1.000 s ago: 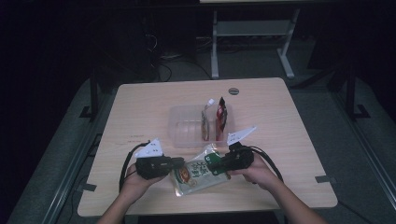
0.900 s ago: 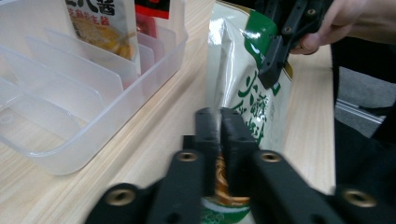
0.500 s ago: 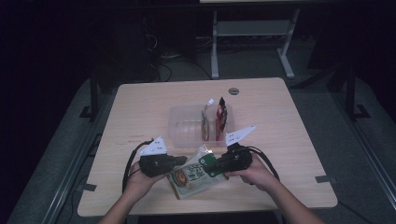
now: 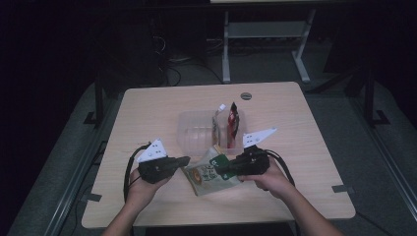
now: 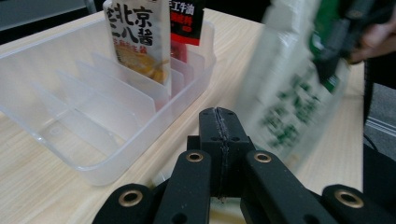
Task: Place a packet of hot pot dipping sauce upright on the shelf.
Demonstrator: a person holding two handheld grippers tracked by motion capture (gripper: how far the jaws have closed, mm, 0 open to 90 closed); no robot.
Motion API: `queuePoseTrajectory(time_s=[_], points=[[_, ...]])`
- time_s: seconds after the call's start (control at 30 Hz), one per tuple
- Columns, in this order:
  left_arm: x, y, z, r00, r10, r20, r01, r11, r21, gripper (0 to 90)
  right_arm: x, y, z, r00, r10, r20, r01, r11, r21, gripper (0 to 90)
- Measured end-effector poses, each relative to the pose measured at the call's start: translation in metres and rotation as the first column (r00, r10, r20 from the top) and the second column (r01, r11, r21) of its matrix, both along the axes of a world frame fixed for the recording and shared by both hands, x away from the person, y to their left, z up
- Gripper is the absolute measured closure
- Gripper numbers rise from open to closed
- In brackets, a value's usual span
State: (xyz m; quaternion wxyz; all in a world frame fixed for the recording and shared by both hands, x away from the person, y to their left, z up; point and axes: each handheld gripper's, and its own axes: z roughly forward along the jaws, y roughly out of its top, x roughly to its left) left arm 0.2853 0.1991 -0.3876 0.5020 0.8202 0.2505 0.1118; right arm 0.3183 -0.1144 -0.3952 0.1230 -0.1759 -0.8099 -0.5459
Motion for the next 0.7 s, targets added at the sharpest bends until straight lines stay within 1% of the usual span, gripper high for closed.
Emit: queuePoseTrajectory(time_s=[0.07,0.1,0.17,0.33,0.4,0.43,0.47,0.5,0.53,0.57,0.7], points=[[-0.003,-0.003,0.0,0.9995,-0.027,-0.015,0.027,0.9996,-0.002,89.8,0.002,-0.004,0.001,0.9999,-0.016,-0.002,0.016,1.0,-0.002,90.0],[-0.003,-0.004,0.0,0.999,-0.039,-0.022,0.039,0.9993,0.002,89.8,0.003,-0.006,0.001,0.9997,-0.023,0.004,0.023,1.0,0.005,90.0],[-0.004,-0.012,-0.002,0.9976,-0.064,-0.026,0.064,0.9978,0.017,89.8,0.003,-0.007,0.001,0.9997,-0.024,0.0,0.024,1.0,0.008,90.0],[0.001,-0.029,-0.007,0.9948,-0.096,-0.033,0.097,0.9945,0.038,89.8,0.001,-0.003,0.003,1.0,0.003,0.004,-0.003,1.0,0.03,90.0],[0.001,-0.034,-0.008,0.9923,-0.119,-0.035,0.121,0.9914,0.051,89.8,-0.001,0.0,0.004,0.9998,0.02,-0.009,-0.019,0.999,0.034,90.0],[0.001,-0.034,-0.008,0.9923,-0.119,-0.035,0.121,0.9914,0.051,89.8,-0.001,0.001,0.004,0.9997,0.023,-0.001,-0.023,0.999,0.034,90.0],[0.0,-0.037,-0.008,0.991,-0.13,-0.033,0.131,0.9896,0.059,89.8,-0.001,0.001,0.004,0.9997,0.023,-0.001,-0.023,0.999,0.034,90.0],[0.0,-0.037,-0.008,0.9906,-0.132,-0.034,0.134,0.9892,0.059,89.8,-0.002,0.006,0.005,0.9992,0.04,-0.008,-0.04,0.998,0.05,90.0],[0.0,-0.037,-0.007,0.99,-0.137,-0.035,0.138,0.989,0.053,89.8,-0.002,0.006,0.005,0.9992,0.04,-0.008,-0.04,0.998,0.05,90.0],[0.0,-0.036,-0.007,0.9894,-0.141,-0.035,0.143,0.9885,0.049,89.8,-0.004,0.012,0.007,0.9984,0.056,-0.007,-0.055,0.997,0.052,90.0],[0.0,-0.033,-0.006,0.9896,-0.138,-0.039,0.14,0.9895,0.036,89.7,-0.004,0.018,0.009,0.9984,0.056,0.01,-0.057,0.997,0.057,90.0]])
